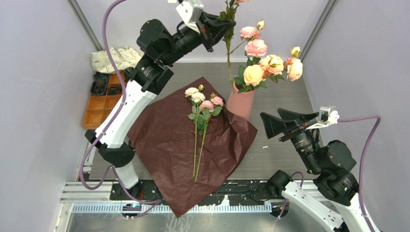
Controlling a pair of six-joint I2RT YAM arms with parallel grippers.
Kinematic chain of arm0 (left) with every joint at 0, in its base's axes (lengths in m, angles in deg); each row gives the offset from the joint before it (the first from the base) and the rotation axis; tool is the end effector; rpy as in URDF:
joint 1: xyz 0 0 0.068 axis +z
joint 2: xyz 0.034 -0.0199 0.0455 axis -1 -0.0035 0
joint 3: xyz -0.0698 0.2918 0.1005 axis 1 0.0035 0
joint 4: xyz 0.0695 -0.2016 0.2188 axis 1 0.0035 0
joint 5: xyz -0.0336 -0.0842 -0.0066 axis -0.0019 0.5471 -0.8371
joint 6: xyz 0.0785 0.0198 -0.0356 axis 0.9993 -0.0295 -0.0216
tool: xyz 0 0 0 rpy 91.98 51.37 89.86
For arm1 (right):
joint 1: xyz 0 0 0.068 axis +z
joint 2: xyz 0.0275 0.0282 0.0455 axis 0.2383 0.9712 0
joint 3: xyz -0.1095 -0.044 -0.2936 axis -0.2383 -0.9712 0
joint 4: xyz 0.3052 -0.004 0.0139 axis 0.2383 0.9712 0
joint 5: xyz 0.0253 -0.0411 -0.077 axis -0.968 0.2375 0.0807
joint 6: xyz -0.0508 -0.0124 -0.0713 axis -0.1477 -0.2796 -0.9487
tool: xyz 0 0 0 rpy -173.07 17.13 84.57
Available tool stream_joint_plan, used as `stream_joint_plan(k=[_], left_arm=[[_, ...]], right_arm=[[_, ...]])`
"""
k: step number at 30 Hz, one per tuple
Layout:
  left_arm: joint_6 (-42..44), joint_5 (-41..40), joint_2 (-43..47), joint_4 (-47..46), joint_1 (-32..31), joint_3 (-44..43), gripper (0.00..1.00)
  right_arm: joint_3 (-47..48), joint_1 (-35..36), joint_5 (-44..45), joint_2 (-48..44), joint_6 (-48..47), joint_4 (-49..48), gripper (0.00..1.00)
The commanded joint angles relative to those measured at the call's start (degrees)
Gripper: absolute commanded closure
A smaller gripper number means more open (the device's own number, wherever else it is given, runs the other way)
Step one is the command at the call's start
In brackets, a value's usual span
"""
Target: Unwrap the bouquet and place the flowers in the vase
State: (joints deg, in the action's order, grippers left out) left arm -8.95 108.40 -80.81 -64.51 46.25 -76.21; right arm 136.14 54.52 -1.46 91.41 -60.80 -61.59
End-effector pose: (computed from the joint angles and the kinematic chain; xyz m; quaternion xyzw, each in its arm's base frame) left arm 0.2876 -0.3116 0.6861 0.3202 0.4324 -0.4204 0.7306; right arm 0.0725 0.0332 0.4660 0.0109 0.6346 0.3263 0.7005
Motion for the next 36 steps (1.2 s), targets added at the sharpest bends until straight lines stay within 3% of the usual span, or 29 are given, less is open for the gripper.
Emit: stream_joint_plan(k=[1,9,15,25,36], left_arm=[[3.04,0.69,-1.16,-2.27,-0.98,-3.65,1.00],[5.51,1.03,-5.91,-1.10,-2.60,-11.26,1.00],[7.09,1.22,-6.07,-1.64,-3.48,-11.74,1.00],[6.45,0.23,-2.99,-6.80,-3.47,1.99,1.00],[-0.80,0.17,0.42,-14.49,-3.58,17.16,1.00]], right_arm=[[1.33,-0.21,0.93,-0.63,-1.70,-1.02,0.07],[1.86,-0.12,0.16,0.82,-2.15,-2.05,0.06],[1.48,-0.16,-0.93,1.52,-1.74,-3.14,0.06],[0.55,-0.16,-0.89,0.69,-1.34,-3.05,0.06],[-0.06,-0.17,-0.82,0.47,-1.00,-2.90,0.06]])
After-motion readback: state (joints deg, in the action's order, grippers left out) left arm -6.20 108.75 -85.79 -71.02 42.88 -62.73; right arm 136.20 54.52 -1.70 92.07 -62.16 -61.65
